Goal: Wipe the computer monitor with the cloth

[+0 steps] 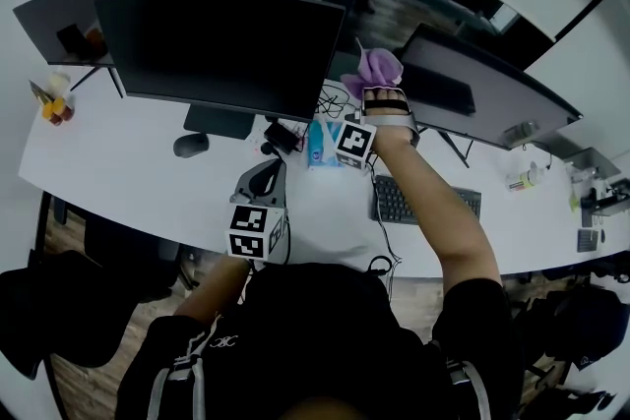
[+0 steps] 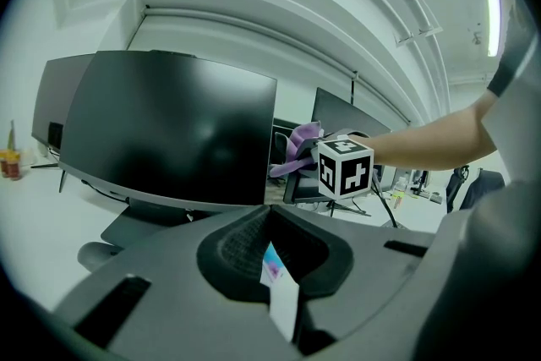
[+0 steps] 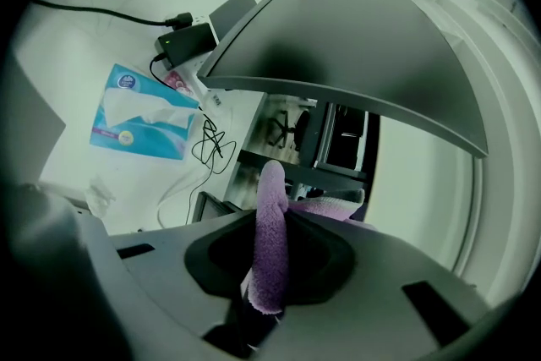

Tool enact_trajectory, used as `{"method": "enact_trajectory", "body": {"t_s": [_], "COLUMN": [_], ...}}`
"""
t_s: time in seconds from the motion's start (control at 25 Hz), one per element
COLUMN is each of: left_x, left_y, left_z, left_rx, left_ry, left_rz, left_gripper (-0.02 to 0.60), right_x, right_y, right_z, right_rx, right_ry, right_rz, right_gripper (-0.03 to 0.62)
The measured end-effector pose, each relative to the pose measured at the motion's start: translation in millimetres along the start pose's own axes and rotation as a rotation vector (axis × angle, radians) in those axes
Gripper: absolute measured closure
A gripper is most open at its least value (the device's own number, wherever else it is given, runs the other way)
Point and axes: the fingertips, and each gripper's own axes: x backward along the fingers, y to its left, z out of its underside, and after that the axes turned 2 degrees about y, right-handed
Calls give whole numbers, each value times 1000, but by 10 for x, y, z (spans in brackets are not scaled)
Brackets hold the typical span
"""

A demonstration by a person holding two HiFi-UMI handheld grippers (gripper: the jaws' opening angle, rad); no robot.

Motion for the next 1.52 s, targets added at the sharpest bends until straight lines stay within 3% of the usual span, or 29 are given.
{"method": "enact_trajectory", "body": {"t_s": [0.72, 1.0, 1.2, 1.52], "left_x": [-73, -145, -201, -311], "left_y": [162, 190, 228, 303], "left_z": [90, 127, 115, 160], "left_rx": [0, -8, -12, -13], "left_ry": [50, 78, 89, 115], "left_rz": [-19, -15, -11, -16], "left_gripper": [568, 568, 568, 568], "right_x": [-241, -328, -380, -491], "right_y": [503, 674, 815, 889], "right_z": [-171, -274, -348, -303], "right_rx": [-148, -252, -420, -773], "right_ry": [-15, -44, -75, -108], "right_rz": [-73, -119, -180, -202], "right_gripper": [511, 511, 510, 510]}}
